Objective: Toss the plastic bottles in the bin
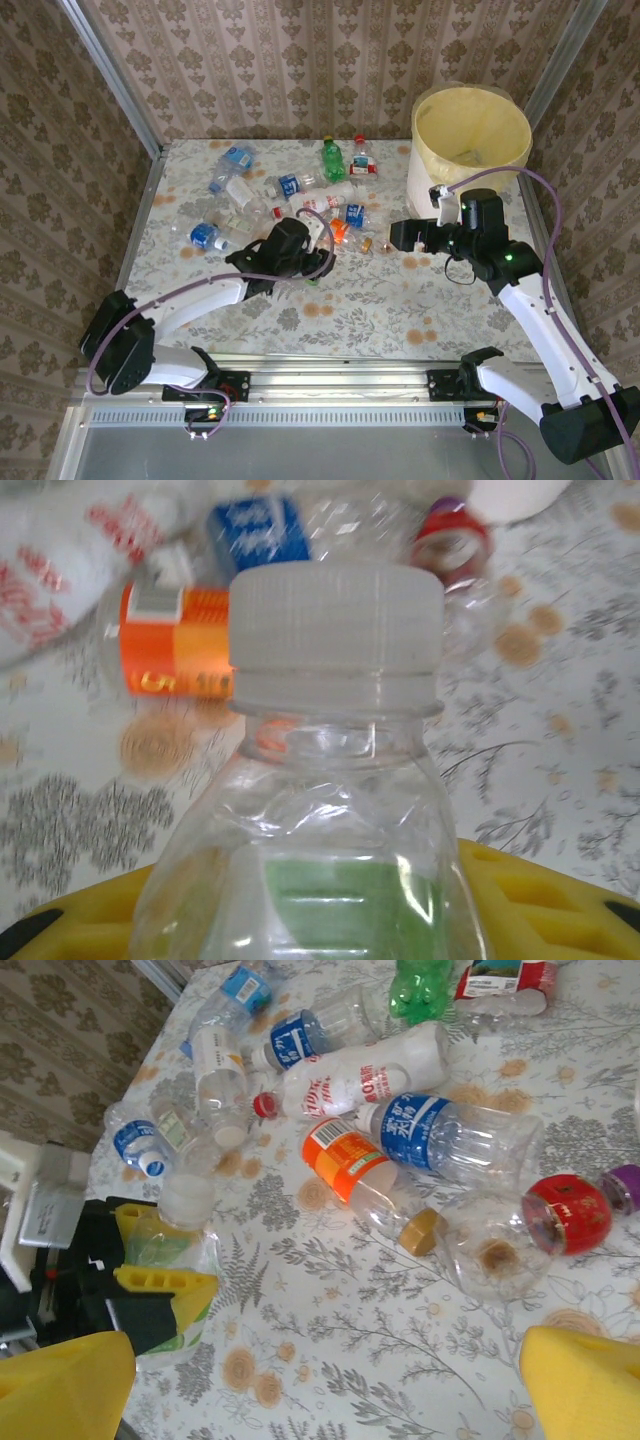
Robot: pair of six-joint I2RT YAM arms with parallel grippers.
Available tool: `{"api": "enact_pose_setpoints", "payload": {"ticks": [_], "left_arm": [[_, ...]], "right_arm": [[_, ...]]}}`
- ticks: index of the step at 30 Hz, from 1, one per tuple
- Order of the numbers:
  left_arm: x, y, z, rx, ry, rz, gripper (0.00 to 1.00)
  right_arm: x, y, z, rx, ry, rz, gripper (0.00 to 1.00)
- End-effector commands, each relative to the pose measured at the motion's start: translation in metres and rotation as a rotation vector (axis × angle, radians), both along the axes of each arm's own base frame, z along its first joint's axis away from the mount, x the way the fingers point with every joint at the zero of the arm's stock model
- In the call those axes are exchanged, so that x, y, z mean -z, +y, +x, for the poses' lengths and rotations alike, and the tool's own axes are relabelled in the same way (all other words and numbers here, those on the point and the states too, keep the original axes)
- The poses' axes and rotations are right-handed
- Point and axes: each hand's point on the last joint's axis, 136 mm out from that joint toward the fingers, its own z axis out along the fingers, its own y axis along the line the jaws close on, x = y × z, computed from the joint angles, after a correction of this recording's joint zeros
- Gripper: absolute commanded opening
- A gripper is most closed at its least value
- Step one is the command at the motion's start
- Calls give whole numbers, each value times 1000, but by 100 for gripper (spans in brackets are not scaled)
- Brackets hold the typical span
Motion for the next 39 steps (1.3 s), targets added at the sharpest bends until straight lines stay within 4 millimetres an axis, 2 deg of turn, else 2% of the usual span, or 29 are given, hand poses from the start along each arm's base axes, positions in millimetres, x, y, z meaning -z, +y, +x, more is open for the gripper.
{"api": "enact_pose_setpoints", "payload": {"ticks": [1, 4, 8, 18, 27, 33, 39], "left_arm": [[-35, -19, -4, 105, -192, -54, 43], [-52, -33, -15, 180, -276, -96, 42], [-66, -44, -25, 242, -320, -138, 42], [-75, -67, -45, 364, -341, -170, 42], [-71, -77, -47, 391, -328, -159, 41], [-74, -78, -45, 382, -341, -163, 41], [-73, -81, -44, 390, -346, -160, 41]], "right_arm": [[-11, 13, -2, -40, -14, 92, 100], [-20, 28, -5, -104, -19, 177, 100], [-24, 39, -6, -146, -4, 257, 100], [-3, 69, -6, -224, 89, 308, 96], [5, 89, -11, -283, 140, 319, 82], [14, 92, -15, -281, 182, 312, 63], [19, 96, -19, -298, 215, 322, 60]]}}
